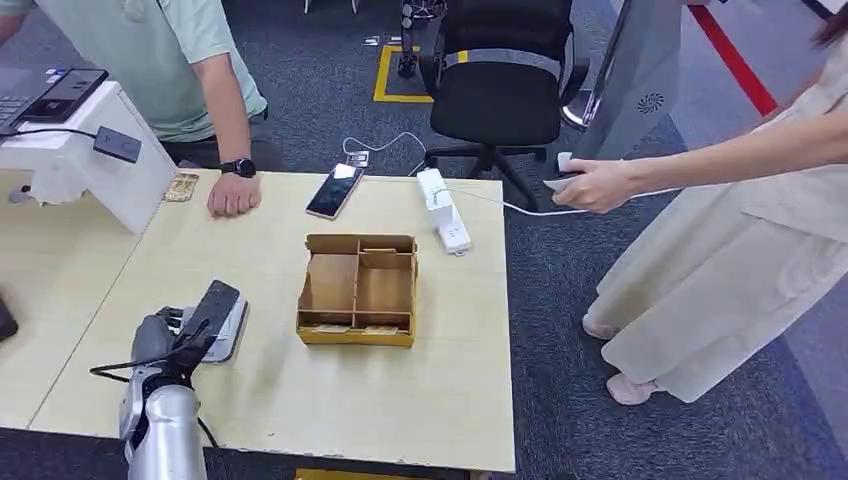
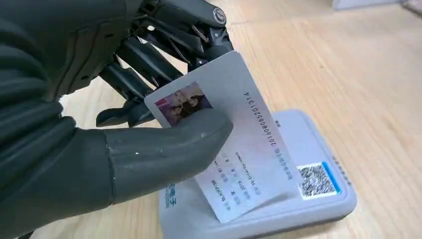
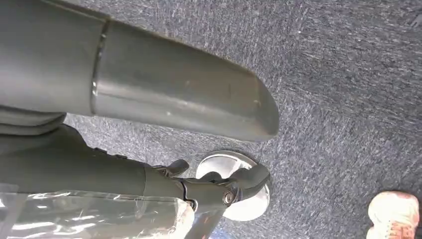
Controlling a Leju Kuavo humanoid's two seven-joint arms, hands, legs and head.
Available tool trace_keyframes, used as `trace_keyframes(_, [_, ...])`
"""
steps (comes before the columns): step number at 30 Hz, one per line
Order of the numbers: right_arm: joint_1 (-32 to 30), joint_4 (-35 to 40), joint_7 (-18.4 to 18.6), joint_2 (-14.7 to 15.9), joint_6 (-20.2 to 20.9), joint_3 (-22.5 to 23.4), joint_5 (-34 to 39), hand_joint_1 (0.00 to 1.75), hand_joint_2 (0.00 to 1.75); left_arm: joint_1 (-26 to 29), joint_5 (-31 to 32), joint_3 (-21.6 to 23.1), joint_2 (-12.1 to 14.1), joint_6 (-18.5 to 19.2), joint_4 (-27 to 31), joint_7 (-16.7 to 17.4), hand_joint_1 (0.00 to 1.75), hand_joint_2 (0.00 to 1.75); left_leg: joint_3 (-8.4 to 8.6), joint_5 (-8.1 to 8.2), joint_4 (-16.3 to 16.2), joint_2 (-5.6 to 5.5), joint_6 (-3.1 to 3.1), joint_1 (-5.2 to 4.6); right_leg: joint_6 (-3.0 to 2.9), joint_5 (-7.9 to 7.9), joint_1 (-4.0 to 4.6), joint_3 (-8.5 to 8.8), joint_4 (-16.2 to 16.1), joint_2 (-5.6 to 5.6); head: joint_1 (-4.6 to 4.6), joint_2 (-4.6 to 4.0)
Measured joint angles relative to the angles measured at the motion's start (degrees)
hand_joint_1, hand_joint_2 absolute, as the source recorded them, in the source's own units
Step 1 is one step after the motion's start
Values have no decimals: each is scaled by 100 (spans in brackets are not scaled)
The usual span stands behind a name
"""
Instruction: Pass the card to the sensor for recognition and then transmit it.
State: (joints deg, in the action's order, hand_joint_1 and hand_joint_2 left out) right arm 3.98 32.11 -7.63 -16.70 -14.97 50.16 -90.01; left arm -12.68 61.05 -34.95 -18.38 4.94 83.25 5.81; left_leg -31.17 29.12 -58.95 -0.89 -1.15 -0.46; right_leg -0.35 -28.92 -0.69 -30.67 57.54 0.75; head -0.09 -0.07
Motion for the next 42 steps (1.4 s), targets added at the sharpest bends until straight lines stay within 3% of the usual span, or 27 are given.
trace_keyframes(12, [-3,-4,-31,2,-7,96,0,0,0,-1,-114,-94,-20,-109,-236,-4,175,175,1,0,0,-1,0,0,0,0,0,1,0,0,0,2])
trace_keyframes(20, [-30,79,-79,0,-20,179,0,0,0,-8,249,-92,-31,-420,-258,33,175,175,2,0,0,0,0,0,0,0,0,0,0,0,0,0])
trace_keyframes(25, [-42,118,-79,0,-17,232,0,0,0,-22,4,-81,-33,-525,-258,-162,175,175,5,0,0,0,0,0,0,0,0,0,0,1,-2,0])
trace_keyframes(31, [-49,133,-74,0,-17,245,0,0,0,-145,-196,253,-35,-608,-18,-527,175,175,4,-1,0,0,1,1,0,1,1,0,0,1,-2,0])
trace_keyframes(36, [-45,131,-74,0,-22,245,0,0,0,-293,-573,566,-63,-577,219,-647,175,175,3,-1,-1,1,1,0,0,1,0,1,0,1,0,0])
trace_keyframes(42, [-39,118,-22,0,-31,197,0,0,0,-383,-562,944,-66,-640,398,-647,175,175,2,-1,-1,1,0,0,0,1,0,0,0,1,-2,0])
